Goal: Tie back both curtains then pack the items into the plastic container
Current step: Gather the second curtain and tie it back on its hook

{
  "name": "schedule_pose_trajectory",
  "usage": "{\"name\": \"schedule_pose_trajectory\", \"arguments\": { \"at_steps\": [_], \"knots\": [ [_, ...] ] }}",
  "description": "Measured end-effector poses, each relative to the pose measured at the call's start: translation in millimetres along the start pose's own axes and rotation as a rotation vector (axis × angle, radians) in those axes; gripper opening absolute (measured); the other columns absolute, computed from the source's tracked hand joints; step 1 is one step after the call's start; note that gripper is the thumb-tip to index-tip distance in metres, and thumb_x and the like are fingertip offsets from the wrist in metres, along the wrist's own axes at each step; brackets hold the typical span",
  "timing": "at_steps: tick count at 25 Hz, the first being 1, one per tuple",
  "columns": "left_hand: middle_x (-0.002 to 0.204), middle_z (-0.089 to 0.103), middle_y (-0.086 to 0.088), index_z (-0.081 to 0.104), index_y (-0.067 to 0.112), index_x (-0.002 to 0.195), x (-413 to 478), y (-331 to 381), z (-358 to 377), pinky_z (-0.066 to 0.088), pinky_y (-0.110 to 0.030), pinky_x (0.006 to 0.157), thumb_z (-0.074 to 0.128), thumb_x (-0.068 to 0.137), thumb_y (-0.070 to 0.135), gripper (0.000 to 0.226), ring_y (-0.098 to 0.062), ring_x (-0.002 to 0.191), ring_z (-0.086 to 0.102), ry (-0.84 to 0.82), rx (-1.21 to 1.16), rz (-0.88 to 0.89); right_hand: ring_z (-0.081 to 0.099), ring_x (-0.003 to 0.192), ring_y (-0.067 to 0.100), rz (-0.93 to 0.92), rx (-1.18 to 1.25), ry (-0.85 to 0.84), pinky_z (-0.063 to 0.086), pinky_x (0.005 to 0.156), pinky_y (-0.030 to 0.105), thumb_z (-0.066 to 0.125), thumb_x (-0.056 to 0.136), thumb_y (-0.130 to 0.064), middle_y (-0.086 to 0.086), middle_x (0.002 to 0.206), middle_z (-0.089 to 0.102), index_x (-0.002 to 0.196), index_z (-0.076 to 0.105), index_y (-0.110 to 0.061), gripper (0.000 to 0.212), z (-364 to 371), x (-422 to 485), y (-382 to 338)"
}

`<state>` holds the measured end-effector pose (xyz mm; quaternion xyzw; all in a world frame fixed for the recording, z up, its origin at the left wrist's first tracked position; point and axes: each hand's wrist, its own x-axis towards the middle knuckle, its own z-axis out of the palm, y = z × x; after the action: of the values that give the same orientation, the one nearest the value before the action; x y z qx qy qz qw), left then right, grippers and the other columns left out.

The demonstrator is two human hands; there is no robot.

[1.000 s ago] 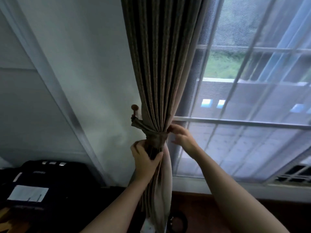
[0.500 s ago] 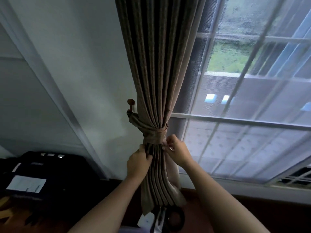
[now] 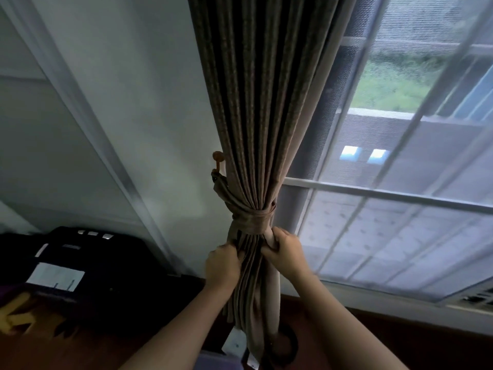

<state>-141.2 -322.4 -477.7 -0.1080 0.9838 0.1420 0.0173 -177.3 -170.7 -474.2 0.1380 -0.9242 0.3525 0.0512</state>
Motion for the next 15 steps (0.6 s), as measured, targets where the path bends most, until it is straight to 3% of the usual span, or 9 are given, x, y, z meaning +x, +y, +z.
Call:
{"name": "schedule_pose_trajectory", "arguments": {
  "at_steps": [4,7,11,15],
  "knots": [
    [0.109,0.066,-0.012,0.055,0.003,0.111,-11,-1,9,0.048,-0.035,0.085,0.03,0.098,0.006,0.029,-0.028,0.102,0.064,-0.059,0.171,0.076,0.054,0.053,0.03,0.004,-0.047,0.119,0.029,0.053,0.027,0.073,0.074,-0.014,0.007,0.058,0.057,0.074,0.052,-0.007,0.022,8,-14,3],
    [0.112,0.065,-0.013,0.055,0.002,0.112,-12,3,14,0.047,-0.034,0.086,0.028,0.098,0.004,0.031,-0.027,0.104,0.063,-0.088,0.189,0.135,0.042,0.045,0.022,0.024,-0.045,0.168,0.026,0.05,0.026,0.074,0.073,-0.012,0.002,0.051,0.047,0.068,0.048,-0.005,0.027,14,-22,0],
    [0.105,0.068,-0.012,0.059,0.005,0.105,-13,0,23,0.049,-0.033,0.079,0.036,0.098,0.012,0.025,-0.026,0.095,0.065,-0.053,0.04,0.138,0.054,0.059,0.034,0.052,-0.054,0.09,0.028,0.055,0.029,0.066,0.08,-0.013,0.013,0.064,0.06,0.075,0.049,-0.004,0.02,5,-16,2],
    [0.105,0.066,-0.013,0.059,0.006,0.109,-13,-5,19,0.048,-0.035,0.08,0.046,0.096,0.026,0.027,-0.029,0.096,0.063,-0.051,-0.098,0.068,0.053,0.072,0.028,0.066,-0.052,0.052,0.033,0.059,0.033,0.06,0.084,-0.015,0.01,0.079,0.061,0.082,0.047,-0.011,0.013,14,-21,-6]
  ]
}}
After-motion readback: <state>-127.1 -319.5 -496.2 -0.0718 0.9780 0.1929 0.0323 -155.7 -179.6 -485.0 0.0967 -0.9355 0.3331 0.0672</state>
